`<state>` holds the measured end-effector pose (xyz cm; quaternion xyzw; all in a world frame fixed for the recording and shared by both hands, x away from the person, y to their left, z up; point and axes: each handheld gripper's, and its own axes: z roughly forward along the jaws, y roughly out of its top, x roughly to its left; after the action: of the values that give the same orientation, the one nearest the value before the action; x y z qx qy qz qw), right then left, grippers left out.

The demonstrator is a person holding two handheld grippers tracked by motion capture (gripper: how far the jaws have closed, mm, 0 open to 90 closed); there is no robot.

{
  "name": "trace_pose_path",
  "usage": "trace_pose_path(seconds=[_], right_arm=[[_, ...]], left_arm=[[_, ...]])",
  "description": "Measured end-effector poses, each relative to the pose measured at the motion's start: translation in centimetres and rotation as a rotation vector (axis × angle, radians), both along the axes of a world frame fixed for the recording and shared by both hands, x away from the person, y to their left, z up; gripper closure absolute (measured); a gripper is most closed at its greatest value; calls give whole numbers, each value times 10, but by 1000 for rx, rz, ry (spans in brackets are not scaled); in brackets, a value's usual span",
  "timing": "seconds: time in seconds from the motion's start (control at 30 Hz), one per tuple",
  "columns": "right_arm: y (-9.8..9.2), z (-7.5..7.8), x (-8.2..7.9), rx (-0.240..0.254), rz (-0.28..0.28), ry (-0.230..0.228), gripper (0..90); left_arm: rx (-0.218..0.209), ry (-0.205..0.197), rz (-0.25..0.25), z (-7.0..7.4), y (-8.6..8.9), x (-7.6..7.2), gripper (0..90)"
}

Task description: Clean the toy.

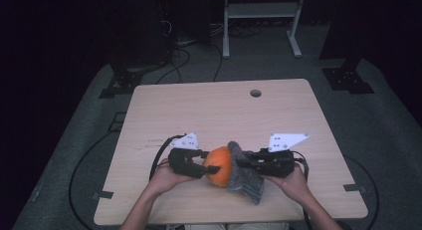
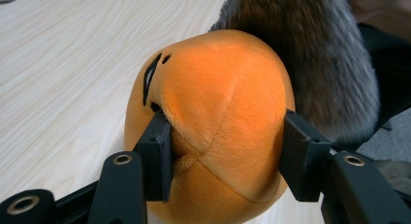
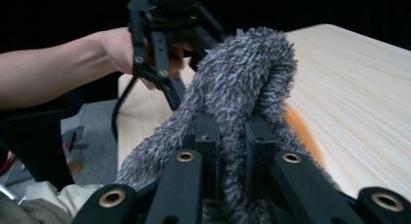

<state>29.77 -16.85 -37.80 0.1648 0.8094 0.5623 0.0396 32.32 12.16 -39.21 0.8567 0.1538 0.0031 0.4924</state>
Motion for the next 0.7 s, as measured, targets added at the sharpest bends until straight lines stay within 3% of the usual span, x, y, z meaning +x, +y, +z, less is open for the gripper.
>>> trace_pose_path(seconds=[0.07, 0.13, 0.23, 0.3, 0.37, 0.43, 0.5, 0.53, 0.6, 0.7], right_arm=[[8, -2, 1, -17, -4, -9, 793], [8, -8, 5, -44, -18, 8, 794], [4, -24, 7, -85, -38, 30, 795], [-3, -29, 8, -80, -53, 36, 795], [-10, -32, 9, -70, -76, 37, 795], [-18, -35, 10, -59, -89, 48, 795], [-22, -36, 11, -55, -93, 59, 795], [-25, -37, 12, -54, -96, 60, 795], [-29, -39, 13, -54, -104, 62, 794], [-33, -40, 14, -49, -120, 74, 793]], left_arm=[[17, -16, 8, -2, -2, -1, 447], [28, -8, 8, -9, -3, 0, 405], [-34, -3, -19, -20, -7, 0, 270], [-56, -25, -32, -21, -8, 1, 177], [-78, -57, -29, -21, -9, 1, 138], [-77, -60, -20, -24, -11, 5, 86], [-47, -59, -12, -29, -14, 9, 70], [-31, -39, -15, -33, -16, 12, 70], [-44, -8, -25, -37, -18, 16, 58], [-69, -14, -28, -37, -20, 15, 84]])
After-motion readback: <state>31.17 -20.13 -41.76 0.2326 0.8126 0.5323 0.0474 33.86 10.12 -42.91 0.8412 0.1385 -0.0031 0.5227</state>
